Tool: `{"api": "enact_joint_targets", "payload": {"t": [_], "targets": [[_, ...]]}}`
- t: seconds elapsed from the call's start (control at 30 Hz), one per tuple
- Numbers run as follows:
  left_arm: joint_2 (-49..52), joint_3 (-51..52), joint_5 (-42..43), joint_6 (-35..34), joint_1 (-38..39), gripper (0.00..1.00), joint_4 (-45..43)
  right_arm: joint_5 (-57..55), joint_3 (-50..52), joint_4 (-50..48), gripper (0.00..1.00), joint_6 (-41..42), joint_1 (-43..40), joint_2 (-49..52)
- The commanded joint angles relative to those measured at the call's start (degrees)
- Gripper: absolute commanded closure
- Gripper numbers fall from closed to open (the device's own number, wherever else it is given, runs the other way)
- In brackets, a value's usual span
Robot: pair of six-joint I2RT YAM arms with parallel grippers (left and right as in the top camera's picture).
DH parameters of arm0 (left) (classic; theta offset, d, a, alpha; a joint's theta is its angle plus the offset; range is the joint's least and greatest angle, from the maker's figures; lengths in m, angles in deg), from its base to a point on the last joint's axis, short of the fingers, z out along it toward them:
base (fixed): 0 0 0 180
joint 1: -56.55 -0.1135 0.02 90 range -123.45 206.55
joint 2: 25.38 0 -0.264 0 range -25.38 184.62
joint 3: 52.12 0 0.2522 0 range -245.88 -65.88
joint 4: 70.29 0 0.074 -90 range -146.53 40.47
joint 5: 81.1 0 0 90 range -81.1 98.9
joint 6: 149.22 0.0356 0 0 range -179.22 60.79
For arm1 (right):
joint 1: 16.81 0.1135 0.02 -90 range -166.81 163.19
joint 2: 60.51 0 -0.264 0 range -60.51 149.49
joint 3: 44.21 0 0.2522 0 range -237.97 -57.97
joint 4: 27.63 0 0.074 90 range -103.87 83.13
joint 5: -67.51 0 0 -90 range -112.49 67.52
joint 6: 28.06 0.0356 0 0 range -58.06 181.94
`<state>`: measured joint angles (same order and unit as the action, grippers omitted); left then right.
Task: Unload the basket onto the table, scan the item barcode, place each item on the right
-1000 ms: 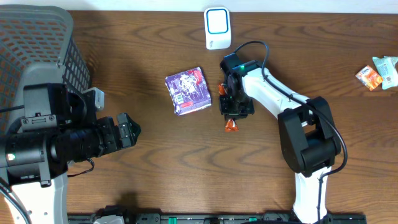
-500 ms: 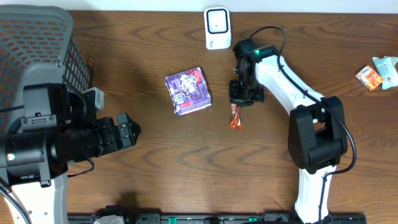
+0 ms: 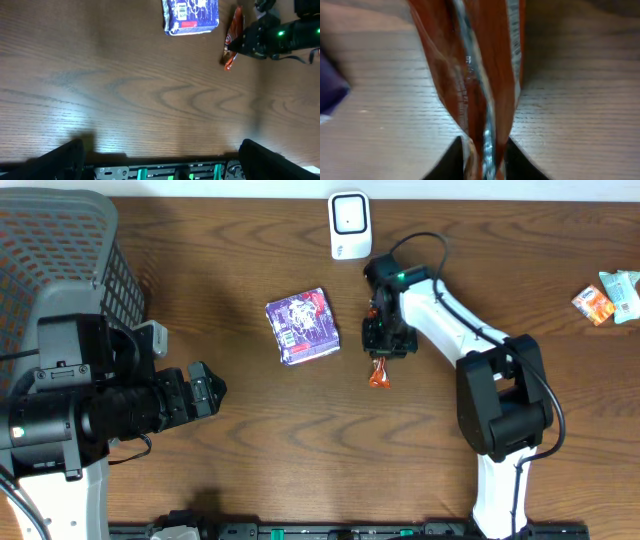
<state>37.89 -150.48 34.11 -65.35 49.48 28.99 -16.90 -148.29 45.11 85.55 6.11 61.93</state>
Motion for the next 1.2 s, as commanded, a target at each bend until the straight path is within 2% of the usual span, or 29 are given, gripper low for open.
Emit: {"api": "enact_joint_targets", "payload": {"t": [0.0,0.03,0.13,0.27,0.43,0.53,0.63,0.83,0.9,1.03,1.17], "targets": [[0.07,0.11,0.24,0.31,-0.20,0.02,0.15,-2.71,0.96,-0.24,0.96,1.42,0.33,0.09],[0.07,0.11,0.24,0.31,-0.20,0.02,0.15,-2.73,0.94,-0.26,0.99,1.42,0.33,0.09],[0.07,0.11,0.24,0.31,-0.20,0.02,0.15,-5.73,0.59,-0.07,0.99,1.46,0.33,0.09],[0.07,0.11,0.24,0.31,-0.20,0.02,0.15,-14.60,-1.60,3.58,0.99,1.51,0.33,0.09],[0.07,0.11,0.24,0.31,-0.20,0.02,0.15,-22.91,-3.43,6.23,0.99,5.38,0.46,0.09],[0.07,0.11,0.24,0.31,-0.20,0.02,0.15,-23.28,-3.08,5.46,0.99,7.58,0.57,0.17],[0.07,0.11,0.24,0.31,-0.20,0.02,0.15,-23.30,-2.62,3.91,0.94,7.65,1.29,0.17],[0.07,0.11,0.24,0.31,-0.20,0.02,0.15,-24.00,-2.45,1.01,0.93,7.63,4.28,0.68],[0.07,0.11,0.24,0.31,-0.20,0.02,0.15,-25.11,-2.45,0.63,0.89,7.63,5.60,1.01],[0.07,0.11,0.24,0.31,-0.20,0.02,0.15,-27.32,-2.45,0.79,0.69,7.65,7.76,1.22],[0.07,0.11,0.24,0.31,-0.20,0.02,0.15,-27.96,-3.72,3.76,0.69,10.64,7.78,0.90]]}}
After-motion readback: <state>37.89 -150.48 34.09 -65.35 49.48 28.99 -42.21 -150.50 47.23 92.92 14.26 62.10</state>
